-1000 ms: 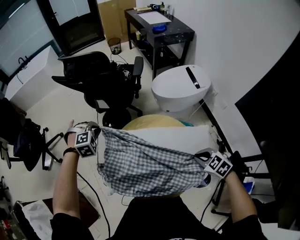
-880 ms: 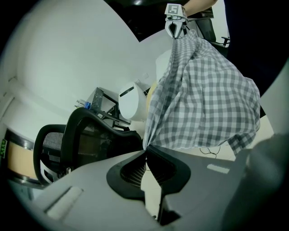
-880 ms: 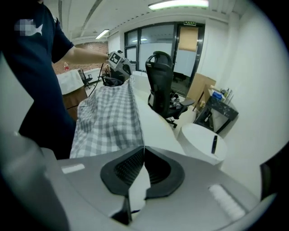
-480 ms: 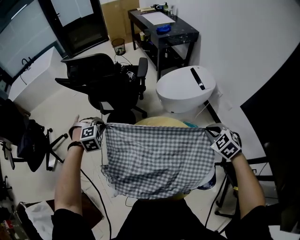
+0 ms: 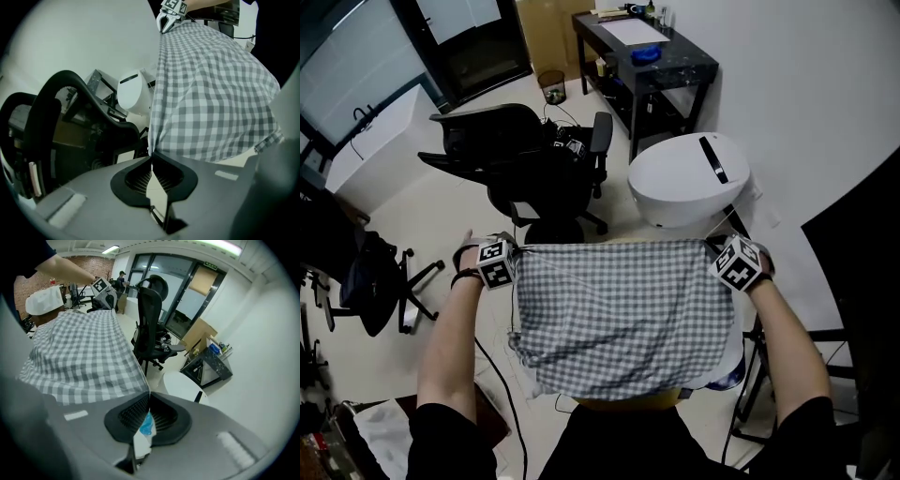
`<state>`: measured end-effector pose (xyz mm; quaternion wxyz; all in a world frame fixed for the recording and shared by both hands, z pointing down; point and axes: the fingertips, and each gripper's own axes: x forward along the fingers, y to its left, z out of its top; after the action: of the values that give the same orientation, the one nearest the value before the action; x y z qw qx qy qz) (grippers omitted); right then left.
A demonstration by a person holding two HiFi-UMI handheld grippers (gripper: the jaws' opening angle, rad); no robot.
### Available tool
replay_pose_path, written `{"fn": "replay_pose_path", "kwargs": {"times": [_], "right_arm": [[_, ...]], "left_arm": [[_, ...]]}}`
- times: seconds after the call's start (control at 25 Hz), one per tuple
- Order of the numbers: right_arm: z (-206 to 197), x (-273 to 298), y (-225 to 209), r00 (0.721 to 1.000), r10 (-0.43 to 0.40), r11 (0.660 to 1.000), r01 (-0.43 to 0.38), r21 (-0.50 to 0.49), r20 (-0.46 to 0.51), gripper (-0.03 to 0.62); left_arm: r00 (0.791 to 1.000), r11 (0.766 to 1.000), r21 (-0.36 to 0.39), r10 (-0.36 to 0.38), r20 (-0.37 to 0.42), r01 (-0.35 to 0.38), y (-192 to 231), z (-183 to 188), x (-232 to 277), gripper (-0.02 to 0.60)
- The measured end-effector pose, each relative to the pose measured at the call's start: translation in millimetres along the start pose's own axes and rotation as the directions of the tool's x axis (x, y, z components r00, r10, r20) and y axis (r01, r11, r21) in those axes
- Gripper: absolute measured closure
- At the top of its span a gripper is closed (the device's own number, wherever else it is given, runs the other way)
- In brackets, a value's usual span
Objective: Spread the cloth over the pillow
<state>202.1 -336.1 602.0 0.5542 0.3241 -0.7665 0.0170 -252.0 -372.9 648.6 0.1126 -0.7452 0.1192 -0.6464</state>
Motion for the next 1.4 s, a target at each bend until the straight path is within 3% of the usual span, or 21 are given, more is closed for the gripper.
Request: {"fn": "replay_pose_path", "kwargs": {"times": [0.32,0.72,0.84,1.04,1.32,1.4], "right_arm": [[-16,62,16,0.991,0.096,0.995,-0.096,-0.001,-0.094,0.582],[-36,78,48,0.971,0.206,0.978,-0.202,0.047,-0.122,0.574],[-30,73,44,0.979,0.190,0.976,-0.180,0.119,-0.072,0.520],[-16,52,34,0.990,0.141,0.975,-0.141,0.169,0.011,0.474],[2,20,32,0.977,0.168,0.956,-0.193,0.219,0.131,0.382],[4,9,29,0.976,0.151,0.954,-0.186,0.237,0.156,0.381]], "left_arm": [[0.992,0.992,-0.030,-0.124,-0.036,0.123,-25,-8,54,0.581],[0.973,0.970,-0.085,-0.229,-0.005,0.228,-72,-6,78,0.580],[0.975,0.971,-0.093,-0.222,0.005,0.221,-74,-6,76,0.569],[0.980,0.973,-0.110,-0.200,0.016,0.201,-76,-11,61,0.451],[0.991,0.987,-0.131,-0.082,0.106,0.095,-70,-17,8,0.442],[0.989,0.987,-0.145,-0.051,0.138,0.071,-78,-21,-11,0.442]]}}
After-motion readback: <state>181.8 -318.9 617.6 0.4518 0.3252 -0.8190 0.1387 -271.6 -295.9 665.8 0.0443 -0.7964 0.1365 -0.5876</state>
